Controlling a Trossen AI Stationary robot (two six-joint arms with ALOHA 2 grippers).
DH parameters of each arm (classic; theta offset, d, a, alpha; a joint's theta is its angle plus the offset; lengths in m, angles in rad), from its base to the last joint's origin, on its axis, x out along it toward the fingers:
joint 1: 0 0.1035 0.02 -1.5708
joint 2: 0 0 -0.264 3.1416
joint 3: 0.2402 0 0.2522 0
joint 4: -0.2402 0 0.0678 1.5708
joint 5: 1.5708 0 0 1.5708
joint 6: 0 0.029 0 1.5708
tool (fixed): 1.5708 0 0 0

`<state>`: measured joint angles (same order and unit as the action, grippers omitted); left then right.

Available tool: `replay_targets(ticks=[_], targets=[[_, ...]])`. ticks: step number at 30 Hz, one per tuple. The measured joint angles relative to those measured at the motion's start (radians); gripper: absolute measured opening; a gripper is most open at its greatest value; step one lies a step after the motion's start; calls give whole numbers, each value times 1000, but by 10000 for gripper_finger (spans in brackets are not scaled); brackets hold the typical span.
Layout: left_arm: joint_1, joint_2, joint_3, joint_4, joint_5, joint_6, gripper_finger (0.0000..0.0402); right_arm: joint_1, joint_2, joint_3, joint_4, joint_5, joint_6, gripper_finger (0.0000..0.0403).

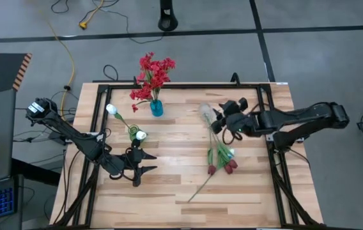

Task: Sort flowers into vase by color
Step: Adjust the transparent vase by standing it upright on the table

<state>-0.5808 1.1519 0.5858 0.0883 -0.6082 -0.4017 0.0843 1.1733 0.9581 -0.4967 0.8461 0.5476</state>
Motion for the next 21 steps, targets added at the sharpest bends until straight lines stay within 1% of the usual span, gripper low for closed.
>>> replay_targets(ticks=[2,4,9,12,14,18,21], targets=[[0,0,0,0,0,2,160,-18,8,0,-67,-8,99,181],[0,0,0,0,0,2,160,-28,26,0,-88,-10,127,181],[0,0,0,0,0,-2,160,-51,76,0,-69,-10,51,182],[0,0,0,0,0,-2,160,-67,98,0,-60,-21,50,181],[0,0,0,0,-1,-2,160,-81,110,0,-53,-75,50,181],[0,0,0,0,-1,-2,160,-129,119,0,-32,-242,88,181],[0,0,0,0,-1,-2,160,-164,129,0,-32,-294,99,181]])
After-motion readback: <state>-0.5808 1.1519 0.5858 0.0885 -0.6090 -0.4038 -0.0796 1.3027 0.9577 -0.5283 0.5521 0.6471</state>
